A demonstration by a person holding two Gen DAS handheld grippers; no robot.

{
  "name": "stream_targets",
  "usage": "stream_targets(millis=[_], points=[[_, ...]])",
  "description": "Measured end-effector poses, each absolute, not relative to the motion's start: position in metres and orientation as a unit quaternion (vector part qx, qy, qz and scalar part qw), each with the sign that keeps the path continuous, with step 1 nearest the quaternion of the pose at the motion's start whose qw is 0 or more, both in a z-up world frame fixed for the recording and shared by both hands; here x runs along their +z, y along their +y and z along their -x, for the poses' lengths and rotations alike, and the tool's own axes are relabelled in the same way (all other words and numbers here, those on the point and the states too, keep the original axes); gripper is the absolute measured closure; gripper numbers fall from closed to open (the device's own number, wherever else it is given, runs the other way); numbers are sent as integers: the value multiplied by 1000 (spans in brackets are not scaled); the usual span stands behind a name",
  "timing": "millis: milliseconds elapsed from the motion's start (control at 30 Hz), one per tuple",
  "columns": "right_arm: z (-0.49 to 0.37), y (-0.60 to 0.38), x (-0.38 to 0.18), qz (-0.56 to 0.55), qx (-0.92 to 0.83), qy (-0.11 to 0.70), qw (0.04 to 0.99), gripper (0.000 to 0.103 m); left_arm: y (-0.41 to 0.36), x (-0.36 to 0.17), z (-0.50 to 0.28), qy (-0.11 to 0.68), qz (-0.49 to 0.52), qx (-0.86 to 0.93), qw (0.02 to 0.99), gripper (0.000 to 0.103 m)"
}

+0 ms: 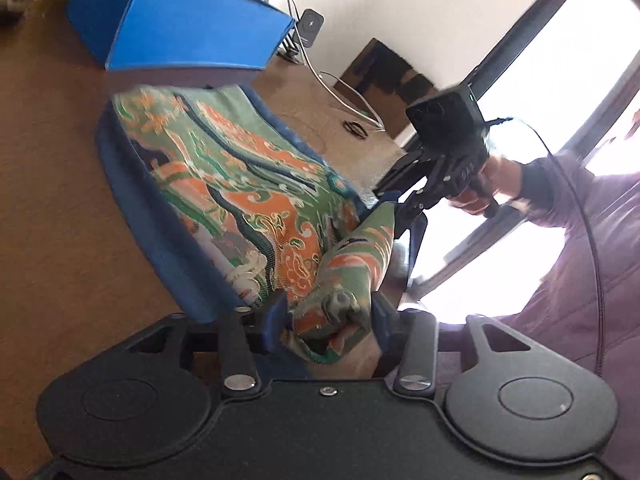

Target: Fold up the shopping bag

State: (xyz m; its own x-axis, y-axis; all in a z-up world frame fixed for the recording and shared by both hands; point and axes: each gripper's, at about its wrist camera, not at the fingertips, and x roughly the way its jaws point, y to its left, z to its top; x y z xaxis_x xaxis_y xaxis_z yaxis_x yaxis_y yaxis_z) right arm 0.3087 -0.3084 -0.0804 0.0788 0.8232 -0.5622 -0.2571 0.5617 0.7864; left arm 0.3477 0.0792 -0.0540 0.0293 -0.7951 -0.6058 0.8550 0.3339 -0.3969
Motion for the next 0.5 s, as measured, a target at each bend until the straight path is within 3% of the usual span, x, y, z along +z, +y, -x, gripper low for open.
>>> stream_targets(millis=[33, 67, 167, 233, 300, 400, 500], points=[[-315, -308, -82, -267, 385, 571, 674, 78, 79, -40, -333, 342, -89, -561, 749, 19], [-318, -309, -83, -269, 384, 578, 668, 80, 80, -30, -320, 294, -123, -549, 773, 15], [-331, -303, -84, -267, 376, 612, 643, 80, 68, -12, -272, 158, -256, -536, 789, 15], [-336, -299, -82, -262, 373, 625, 634, 80, 52, -21, -233, 55, -384, -527, 756, 15], [-338, -299, -83, -264, 369, 634, 626, 81, 39, -39, -211, 1, -469, -524, 711, 17], [-338, -298, -84, -271, 367, 640, 618, 81, 28, -64, -198, -25, -537, -532, 654, 46], [-335, -296, -85, -276, 364, 639, 619, 81, 19, -70, -208, 13, -526, -549, 650, 50]])
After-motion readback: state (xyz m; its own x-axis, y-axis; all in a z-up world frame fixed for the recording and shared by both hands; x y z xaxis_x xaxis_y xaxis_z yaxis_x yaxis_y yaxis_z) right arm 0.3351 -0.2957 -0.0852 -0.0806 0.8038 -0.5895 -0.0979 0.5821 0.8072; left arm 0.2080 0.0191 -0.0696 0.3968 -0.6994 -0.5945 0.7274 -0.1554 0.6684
